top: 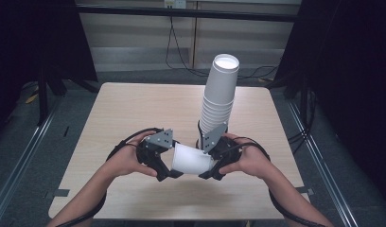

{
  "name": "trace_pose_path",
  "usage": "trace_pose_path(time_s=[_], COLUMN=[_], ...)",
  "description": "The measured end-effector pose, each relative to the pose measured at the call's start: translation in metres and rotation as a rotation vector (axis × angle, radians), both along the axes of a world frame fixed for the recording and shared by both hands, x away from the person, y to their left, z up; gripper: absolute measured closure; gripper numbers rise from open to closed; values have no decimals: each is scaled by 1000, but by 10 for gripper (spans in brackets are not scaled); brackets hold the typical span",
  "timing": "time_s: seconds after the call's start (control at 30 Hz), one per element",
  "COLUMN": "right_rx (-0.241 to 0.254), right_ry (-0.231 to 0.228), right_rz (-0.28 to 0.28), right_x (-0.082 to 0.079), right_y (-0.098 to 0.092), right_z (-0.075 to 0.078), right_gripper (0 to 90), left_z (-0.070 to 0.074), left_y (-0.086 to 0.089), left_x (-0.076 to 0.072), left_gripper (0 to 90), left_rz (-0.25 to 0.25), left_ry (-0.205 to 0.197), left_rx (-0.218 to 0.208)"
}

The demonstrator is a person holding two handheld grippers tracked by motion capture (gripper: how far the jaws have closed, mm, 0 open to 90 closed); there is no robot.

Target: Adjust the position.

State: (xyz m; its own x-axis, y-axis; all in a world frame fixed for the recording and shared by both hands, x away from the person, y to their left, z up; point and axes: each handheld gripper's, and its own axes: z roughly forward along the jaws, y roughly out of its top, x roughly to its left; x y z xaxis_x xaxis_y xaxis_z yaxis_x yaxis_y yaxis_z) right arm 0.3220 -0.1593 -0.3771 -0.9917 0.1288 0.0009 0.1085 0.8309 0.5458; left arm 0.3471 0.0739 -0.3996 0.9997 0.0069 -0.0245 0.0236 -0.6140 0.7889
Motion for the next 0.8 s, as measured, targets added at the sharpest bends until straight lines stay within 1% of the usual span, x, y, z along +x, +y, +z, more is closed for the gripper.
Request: trace_pose_path(time_s=[0.1, 0.13, 0.3, 0.43, 0.47, 0.57, 0.6, 0.67, 0.8], right_rx=[-1, -3, 7, 15, 18, 18, 33, 42, 46], right_ry=[4, 5, 3, 5, 6, 1, -2, 1, 6], right_rz=[1, 0, 3, 1, -2, -1, 1, -1, -6], right_x=[0, 0, -1, 0, 0, 0, 0, 0, -1], right_y=[0, -1, -1, -2, -3, -3, -4, -4, -5], right_z=[0, 0, 0, 0, 0, 0, 0, 0, 0], right_gripper=[252, 252, 252, 252, 252, 252, 252, 252, 252], left_z=[0, -1, -2, -2, -2, -2, -1, -1, 0], left_y=[0, 0, 0, 1, 1, 2, 2, 2, 3], left_x=[0, 0, 0, 0, 0, 1, 1, 1, 1], left_gripper=[15, 15, 14, 15, 15, 16, 16, 18, 21], left_rz=[-1, 4, 5, 3, 10, 8, 6, 7, 7], left_ry=[8, 21, 21, 22, 35, 36, 32, 34, 34], left_rx=[-4, -5, -9, -20, -33, -36, -36, -41, -52])
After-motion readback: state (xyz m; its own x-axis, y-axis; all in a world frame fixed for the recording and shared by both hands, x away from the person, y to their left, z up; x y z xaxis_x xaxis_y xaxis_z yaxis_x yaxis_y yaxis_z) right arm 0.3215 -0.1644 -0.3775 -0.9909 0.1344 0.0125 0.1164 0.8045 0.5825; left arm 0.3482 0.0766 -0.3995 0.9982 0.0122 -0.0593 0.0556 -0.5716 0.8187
